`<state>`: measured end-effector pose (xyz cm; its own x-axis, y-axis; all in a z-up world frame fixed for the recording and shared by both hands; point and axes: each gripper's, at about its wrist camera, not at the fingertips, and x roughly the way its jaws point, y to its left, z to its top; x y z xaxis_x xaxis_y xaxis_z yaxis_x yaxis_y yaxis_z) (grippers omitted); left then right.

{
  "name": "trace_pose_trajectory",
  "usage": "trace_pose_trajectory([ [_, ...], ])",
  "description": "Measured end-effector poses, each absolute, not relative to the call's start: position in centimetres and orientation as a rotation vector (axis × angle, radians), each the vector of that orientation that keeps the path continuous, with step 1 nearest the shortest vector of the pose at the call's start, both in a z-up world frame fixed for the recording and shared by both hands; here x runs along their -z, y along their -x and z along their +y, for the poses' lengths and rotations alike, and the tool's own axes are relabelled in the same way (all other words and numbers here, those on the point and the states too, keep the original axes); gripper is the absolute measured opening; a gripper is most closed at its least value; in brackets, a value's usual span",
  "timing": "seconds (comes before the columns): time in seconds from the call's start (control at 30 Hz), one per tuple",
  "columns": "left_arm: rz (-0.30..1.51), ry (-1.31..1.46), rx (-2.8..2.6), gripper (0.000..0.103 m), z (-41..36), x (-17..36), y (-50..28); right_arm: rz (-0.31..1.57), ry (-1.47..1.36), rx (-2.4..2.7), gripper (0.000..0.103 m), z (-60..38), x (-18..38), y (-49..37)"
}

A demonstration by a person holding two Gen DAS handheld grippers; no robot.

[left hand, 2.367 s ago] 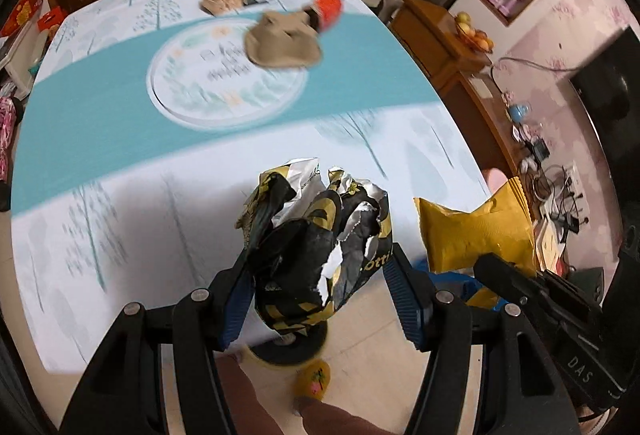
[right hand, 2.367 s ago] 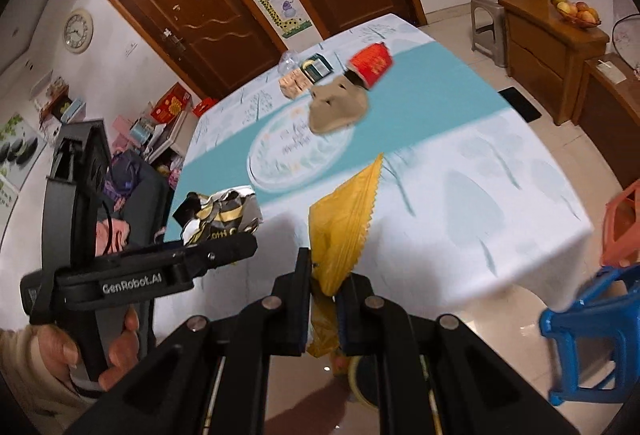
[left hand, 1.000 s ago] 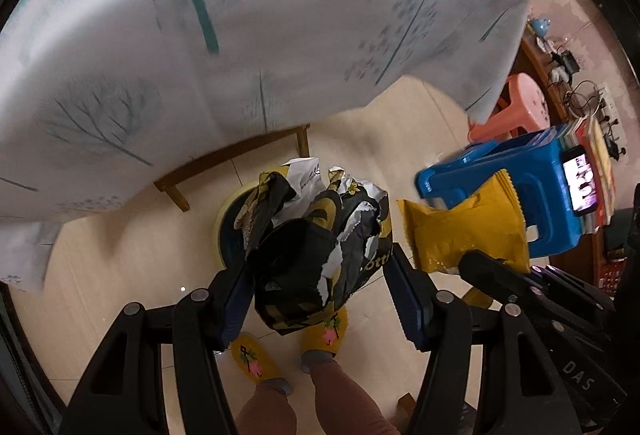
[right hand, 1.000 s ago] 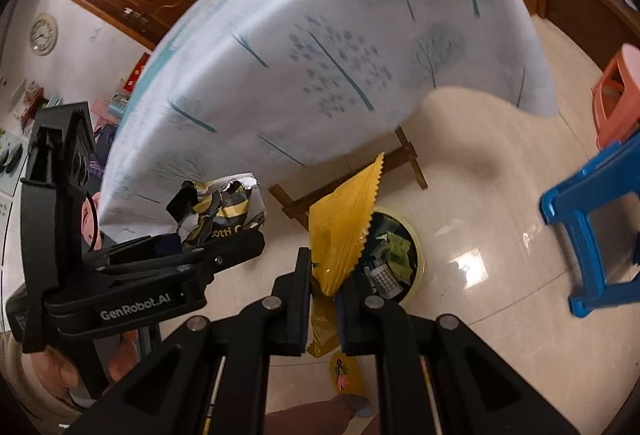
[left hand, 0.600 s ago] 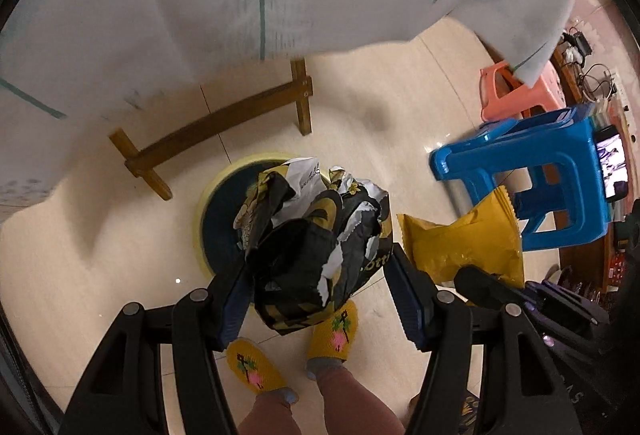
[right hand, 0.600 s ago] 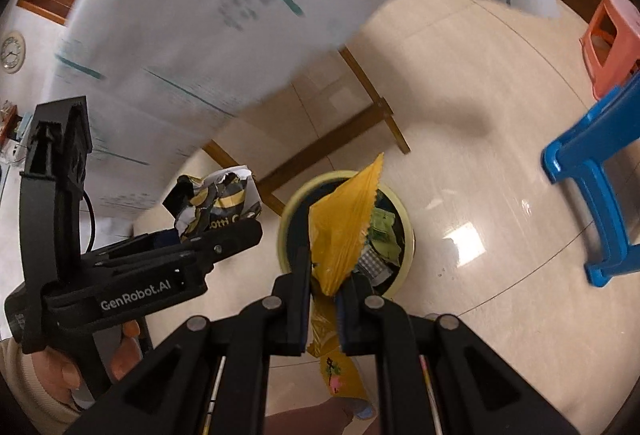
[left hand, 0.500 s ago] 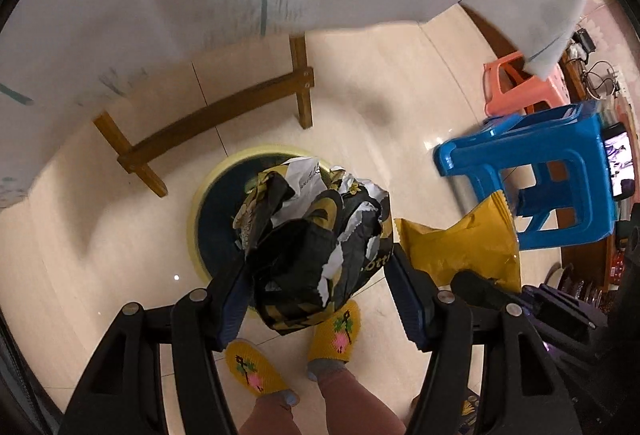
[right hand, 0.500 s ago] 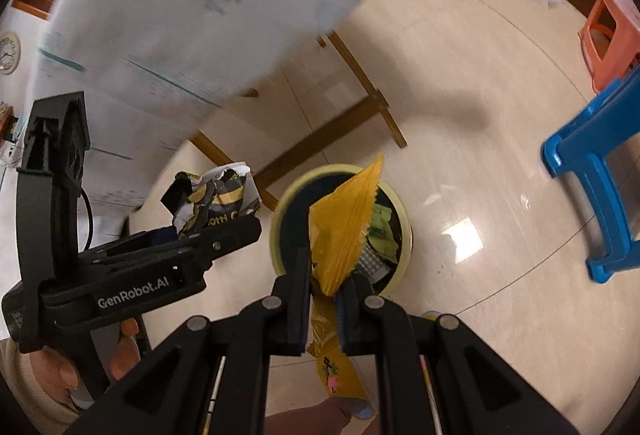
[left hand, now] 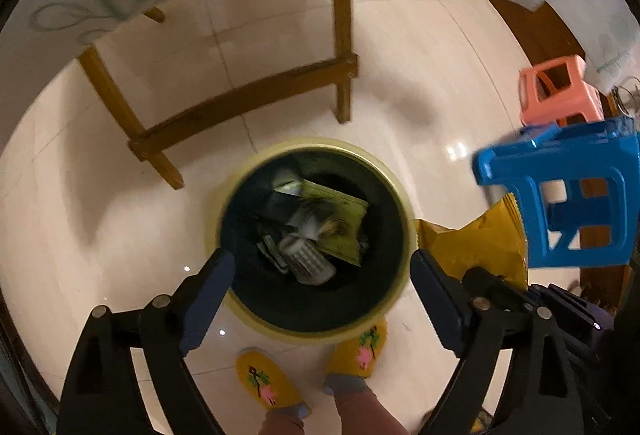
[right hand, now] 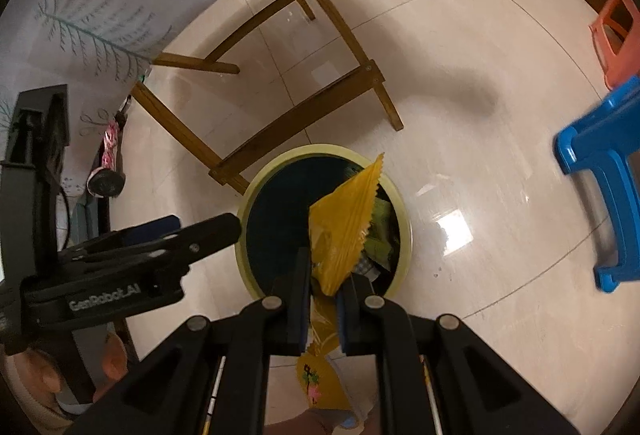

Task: Collect trash
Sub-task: 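Open both tools to drop the wrapper and chip bag into the bin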

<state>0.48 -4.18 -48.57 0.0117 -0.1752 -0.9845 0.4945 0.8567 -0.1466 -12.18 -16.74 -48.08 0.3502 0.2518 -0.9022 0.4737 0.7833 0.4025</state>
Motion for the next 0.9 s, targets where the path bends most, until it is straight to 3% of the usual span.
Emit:
trace_pose_trajectory([
  [0.4,1.398,-0.168,0.360,0.093,0.5,46.7,-1.8,1.247,-0.578,0.074,0.012,-14.0,48.5,7.3],
  [0.47,1.396,-0.156,0.344,0.093,0.9,46.4,-1.8,1.254,-0.574,0.074,0.018,-13.8,48.4,7.0],
  [0.63,1.380,-0.134,0.310,0.094,2.2,45.9,-2.0,1.253,-0.571,0.083,0.047,-13.8,48.0,6.9],
  [0.9,1.369,-0.124,0.300,0.095,2.8,44.4,-1.6,1.232,-0.545,0.091,0.054,-13.5,45.9,7.6],
])
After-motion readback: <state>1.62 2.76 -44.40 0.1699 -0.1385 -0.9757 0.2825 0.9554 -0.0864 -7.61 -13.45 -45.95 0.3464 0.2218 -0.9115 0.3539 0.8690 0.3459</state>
